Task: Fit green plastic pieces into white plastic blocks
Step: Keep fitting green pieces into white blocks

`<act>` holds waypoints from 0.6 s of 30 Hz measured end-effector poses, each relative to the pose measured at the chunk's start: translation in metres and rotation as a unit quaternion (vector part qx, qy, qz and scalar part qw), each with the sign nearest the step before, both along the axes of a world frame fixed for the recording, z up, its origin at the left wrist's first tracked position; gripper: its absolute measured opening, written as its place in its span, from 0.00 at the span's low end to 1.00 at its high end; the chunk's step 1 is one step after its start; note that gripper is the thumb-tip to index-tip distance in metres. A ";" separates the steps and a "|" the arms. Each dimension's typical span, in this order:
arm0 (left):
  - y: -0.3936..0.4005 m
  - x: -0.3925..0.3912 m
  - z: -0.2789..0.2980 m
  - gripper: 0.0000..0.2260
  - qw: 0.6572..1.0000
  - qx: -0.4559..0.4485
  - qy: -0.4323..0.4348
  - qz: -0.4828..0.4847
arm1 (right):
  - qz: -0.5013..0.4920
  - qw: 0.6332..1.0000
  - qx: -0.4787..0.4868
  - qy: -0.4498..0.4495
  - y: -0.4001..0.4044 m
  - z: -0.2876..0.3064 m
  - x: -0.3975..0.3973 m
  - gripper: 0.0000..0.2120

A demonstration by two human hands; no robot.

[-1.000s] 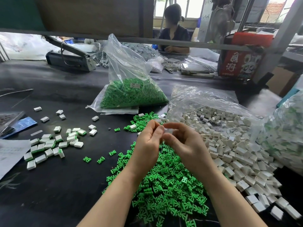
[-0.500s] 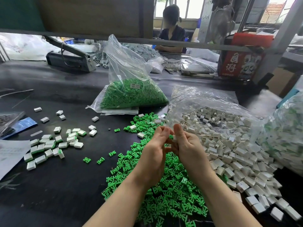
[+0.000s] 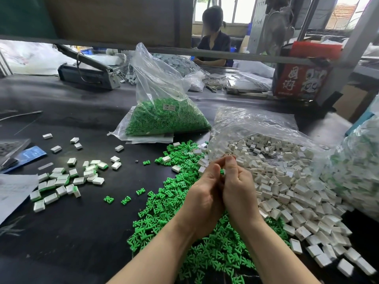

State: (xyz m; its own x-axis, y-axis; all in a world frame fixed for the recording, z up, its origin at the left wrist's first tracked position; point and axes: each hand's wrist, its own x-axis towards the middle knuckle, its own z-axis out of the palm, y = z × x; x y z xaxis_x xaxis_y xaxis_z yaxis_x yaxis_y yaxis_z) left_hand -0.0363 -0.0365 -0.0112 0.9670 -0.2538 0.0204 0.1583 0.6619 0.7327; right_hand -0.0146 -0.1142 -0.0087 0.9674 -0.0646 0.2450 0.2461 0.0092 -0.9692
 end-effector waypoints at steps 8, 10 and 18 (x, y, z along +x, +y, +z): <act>0.001 0.001 -0.001 0.19 1.000 -0.025 -0.002 -0.012 | -0.038 0.999 -0.009 0.005 0.003 -0.002 0.000 0.23; 0.002 0.001 -0.002 0.20 1.000 -0.023 -0.006 -0.012 | -0.041 0.999 -0.011 0.008 0.003 -0.002 0.001 0.24; 0.001 0.000 -0.003 0.18 0.999 -0.032 -0.013 -0.015 | -0.054 0.998 -0.035 -0.016 0.003 0.000 0.000 0.23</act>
State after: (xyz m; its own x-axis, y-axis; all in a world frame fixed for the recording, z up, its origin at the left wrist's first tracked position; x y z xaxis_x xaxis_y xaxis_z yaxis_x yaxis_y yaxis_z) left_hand -0.0359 -0.0354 -0.0141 0.9582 -0.2791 0.0624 0.1598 0.7034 0.6926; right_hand -0.0148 -0.1110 -0.0089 0.9472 -0.1491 0.2840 0.2738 -0.0854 -0.9580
